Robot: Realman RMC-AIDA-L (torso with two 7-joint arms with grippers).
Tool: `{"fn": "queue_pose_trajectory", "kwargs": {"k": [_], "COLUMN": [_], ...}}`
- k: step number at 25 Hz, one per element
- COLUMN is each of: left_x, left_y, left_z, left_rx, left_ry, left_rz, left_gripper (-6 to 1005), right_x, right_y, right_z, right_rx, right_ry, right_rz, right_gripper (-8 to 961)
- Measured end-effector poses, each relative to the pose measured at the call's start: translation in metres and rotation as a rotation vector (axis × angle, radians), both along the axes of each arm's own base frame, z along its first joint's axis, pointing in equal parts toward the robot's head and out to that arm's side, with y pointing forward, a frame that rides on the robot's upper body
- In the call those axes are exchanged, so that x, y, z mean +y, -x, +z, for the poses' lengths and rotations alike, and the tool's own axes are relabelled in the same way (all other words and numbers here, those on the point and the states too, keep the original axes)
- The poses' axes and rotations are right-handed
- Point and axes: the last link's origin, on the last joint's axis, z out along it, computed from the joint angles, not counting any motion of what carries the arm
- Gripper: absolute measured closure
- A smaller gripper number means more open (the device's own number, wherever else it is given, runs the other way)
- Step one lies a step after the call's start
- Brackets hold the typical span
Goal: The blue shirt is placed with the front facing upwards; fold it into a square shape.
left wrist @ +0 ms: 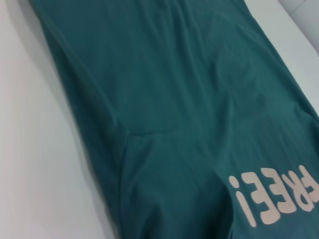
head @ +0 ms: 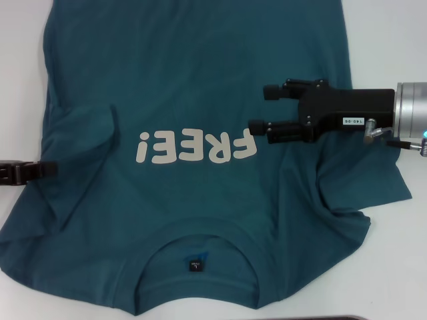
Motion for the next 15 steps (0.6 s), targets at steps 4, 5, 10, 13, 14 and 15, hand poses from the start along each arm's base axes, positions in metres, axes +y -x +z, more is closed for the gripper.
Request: {"fn": "queue_pose_trajectory", "kwargs": {"k": [4, 5, 10, 13, 14, 15], "left_x": [0.000, 0.000, 0.000, -0.001, -0.001, -0.001], "left_y": [-0.006, -0.009, -0.020, -0.026, -0.029, -0.031], "left_z": [-0.004, -0.007, -0.020, -0.027, -0.029, -0.031], "left_rx": [-0.022, -0.032, -0.078, -0.108, -0.121, -0.131], "left_ry": [0.020, 0.030, 0.068, 0.098, 0.113, 0.124], "left_rz": [-0.014, -0.019, -0.039, -0.047, -0.053, -0.057], "left_gripper": [954, 1000, 992, 987, 985, 984], "right_x": [0.000, 0.000, 0.000, 0.000, 0.000, 0.000], "right_y": [0.000, 0.000, 0.000, 0.000, 0.000, 0.000], "right_z": [0.000, 0.000, 0.000, 0.000, 0.000, 0.000], "right_rx": [0.001, 0.001, -0.001, -0.002, -0.002, -0.002], "right_ry": [-0.001, -0.001, -0.003, -0.004, -0.005, -0.005], "right_rz": [0.000, -0.001, 0.004, 0.007, 0.007, 0.007], "right_gripper": [29, 29, 28, 28, 28, 29]}}
